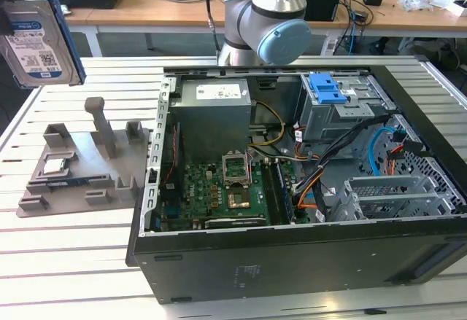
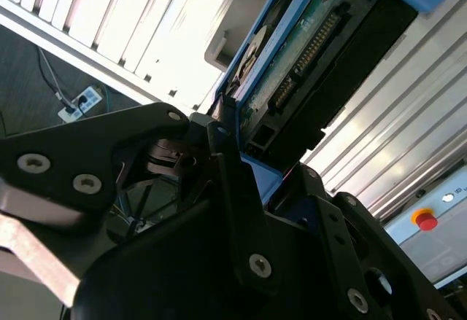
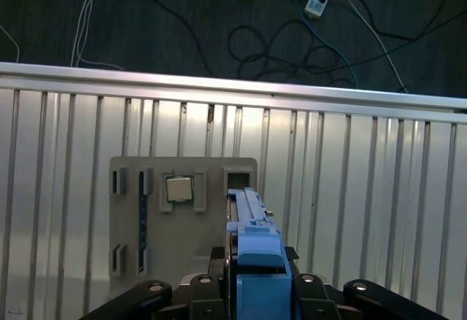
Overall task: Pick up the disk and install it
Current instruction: 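Pick up the disk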
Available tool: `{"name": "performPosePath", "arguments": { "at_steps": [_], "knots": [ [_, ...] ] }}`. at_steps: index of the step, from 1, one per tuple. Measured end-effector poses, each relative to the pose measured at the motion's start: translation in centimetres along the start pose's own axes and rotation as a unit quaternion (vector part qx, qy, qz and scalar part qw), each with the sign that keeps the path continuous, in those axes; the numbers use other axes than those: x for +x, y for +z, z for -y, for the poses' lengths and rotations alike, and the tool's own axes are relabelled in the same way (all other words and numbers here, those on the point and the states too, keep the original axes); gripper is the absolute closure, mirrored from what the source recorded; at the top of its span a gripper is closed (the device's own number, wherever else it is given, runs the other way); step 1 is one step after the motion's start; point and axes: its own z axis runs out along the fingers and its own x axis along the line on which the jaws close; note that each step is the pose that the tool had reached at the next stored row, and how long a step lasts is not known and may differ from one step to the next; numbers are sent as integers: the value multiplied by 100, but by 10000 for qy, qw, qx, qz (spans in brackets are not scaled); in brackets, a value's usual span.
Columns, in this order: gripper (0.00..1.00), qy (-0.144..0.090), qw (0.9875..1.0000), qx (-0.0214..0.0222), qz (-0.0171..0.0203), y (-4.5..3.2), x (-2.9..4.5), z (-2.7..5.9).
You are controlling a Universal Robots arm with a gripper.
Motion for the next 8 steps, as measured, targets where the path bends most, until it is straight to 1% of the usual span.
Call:
{"name": "performPosePath", "arguments": {
  "at_steps": [8],
  "knots": [
    [63,0,10000,0,0,-131,-1,-1]
  ]
}}
